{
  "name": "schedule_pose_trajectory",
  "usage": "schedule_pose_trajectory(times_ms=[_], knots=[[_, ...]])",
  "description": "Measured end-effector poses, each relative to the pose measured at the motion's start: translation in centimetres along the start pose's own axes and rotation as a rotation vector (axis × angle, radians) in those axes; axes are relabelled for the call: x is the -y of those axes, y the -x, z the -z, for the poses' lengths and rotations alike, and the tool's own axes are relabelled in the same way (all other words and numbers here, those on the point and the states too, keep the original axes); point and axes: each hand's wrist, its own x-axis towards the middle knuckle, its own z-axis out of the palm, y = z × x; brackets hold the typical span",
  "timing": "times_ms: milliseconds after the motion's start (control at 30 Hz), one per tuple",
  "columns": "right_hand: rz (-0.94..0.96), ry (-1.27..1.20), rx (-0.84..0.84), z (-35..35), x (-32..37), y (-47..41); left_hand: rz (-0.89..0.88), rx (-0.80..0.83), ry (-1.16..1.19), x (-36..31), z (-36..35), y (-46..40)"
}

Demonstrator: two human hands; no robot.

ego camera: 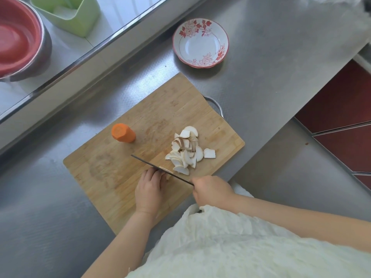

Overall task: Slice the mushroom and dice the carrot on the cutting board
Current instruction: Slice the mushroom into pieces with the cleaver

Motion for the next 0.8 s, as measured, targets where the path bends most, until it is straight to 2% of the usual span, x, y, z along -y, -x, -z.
schedule_pose_trajectory(times_ms=[267,467,600,800], knots=[[-0.090,-0.005,0.031,-1.1,0.2,-2.1,0.011,0.009,0.003,-0.1,-0.1,0.0],[-0.197,-0.187,0.033,-0.5,-1.2,-2.9,0.129,0.046,0.115,-0.4,0.6,-0.2],[-0.132,-0.159,-0.016,-0.7,-1.5,-1.8,0.064,0.064,0.085,-0.4,0.8,0.1],[-0.044,-0.032,-0.032,-0.3,-1.2,0.0,0.062,0.039,0.041,-0.5,0.3,0.2]])
